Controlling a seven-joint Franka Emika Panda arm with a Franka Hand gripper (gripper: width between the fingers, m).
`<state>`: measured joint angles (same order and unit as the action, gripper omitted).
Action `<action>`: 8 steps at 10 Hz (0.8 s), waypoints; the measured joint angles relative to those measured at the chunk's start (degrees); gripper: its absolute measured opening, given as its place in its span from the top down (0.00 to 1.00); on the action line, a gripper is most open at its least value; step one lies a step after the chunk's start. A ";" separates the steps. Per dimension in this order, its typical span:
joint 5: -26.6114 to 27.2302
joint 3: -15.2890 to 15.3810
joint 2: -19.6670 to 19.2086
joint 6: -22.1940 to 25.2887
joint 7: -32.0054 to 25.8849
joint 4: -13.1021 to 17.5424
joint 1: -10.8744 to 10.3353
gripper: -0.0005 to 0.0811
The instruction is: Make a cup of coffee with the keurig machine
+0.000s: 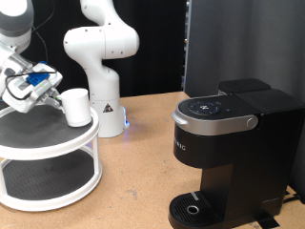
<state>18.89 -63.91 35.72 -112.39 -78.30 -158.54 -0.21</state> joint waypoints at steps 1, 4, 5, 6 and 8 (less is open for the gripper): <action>0.29 0.32 0.14 1.94 1.03 0.75 0.00 0.90; 0.66 2.46 1.68 6.54 5.02 3.03 0.15 0.90; 0.66 3.44 2.34 7.35 6.18 3.60 0.23 0.90; 0.66 4.43 3.03 8.36 7.26 4.21 0.24 0.90; 0.44 5.82 3.98 12.74 8.32 6.05 0.13 0.90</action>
<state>19.33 -58.08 39.70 -99.65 -69.98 -152.49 -0.07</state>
